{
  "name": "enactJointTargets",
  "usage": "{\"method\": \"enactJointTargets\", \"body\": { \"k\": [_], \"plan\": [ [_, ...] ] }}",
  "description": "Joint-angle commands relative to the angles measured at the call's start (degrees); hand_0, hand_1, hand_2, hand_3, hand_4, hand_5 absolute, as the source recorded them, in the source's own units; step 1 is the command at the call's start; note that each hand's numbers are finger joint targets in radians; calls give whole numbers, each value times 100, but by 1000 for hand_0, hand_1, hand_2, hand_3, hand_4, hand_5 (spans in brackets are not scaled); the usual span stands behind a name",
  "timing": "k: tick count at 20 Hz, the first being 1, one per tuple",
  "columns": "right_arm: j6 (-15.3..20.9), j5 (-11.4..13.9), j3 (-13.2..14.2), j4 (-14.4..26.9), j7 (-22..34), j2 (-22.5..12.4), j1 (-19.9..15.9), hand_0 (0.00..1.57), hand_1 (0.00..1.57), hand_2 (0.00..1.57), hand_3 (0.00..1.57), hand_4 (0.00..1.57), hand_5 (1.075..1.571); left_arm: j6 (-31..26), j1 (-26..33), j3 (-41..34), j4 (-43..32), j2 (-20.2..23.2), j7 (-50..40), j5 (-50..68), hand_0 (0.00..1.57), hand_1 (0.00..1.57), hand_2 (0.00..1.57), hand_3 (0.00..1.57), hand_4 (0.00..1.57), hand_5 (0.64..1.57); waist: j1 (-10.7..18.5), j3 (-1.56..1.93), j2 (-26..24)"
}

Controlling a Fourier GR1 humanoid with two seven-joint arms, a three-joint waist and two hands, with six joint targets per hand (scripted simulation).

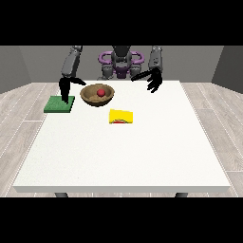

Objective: Pick the cup and pour the ball into the bowl, then pick the bowl and place it on the pad

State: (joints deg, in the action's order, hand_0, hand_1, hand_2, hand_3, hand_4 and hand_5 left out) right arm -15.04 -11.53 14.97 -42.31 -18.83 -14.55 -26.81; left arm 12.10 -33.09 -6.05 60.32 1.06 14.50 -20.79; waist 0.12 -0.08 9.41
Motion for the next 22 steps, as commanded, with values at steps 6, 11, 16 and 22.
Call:
{"method": "enactJointTargets", "body": {
  "k": [6, 11, 16, 22],
  "plan": [
    [-273, 10, 33, 623, -633, -32, 279, 0, 0, 0, 0, 193, 1549, -113, 77, 48, 114, 39, 59, 258, 0, 0, 0, 0, 0, 1546, 143, 11, -6],
    [-128, -26, 229, 1039, -1144, 26, 354, 0, 0, 0, 0, 232, 1545, -406, 12, 323, 535, -4, 139, 268, 0, 0, 0, 0, 0, 1555, 578, 16, 463],
    [15, -125, 257, 1017, -970, 238, 295, 0, 0, 0, 0, 151, 1525, -590, -255, 304, 660, 70, -370, 345, 0, 0, 0, 0, 0, 1558, 743, 15, 247],
    [250, -212, 230, 645, -559, 464, 110, 0, 0, 0, 0, 233, 1532, -530, -277, 407, 530, -10, -326, 263, 0, 0, 0, 0, 0, 1562, 867, 5, 175]
  ]
}}
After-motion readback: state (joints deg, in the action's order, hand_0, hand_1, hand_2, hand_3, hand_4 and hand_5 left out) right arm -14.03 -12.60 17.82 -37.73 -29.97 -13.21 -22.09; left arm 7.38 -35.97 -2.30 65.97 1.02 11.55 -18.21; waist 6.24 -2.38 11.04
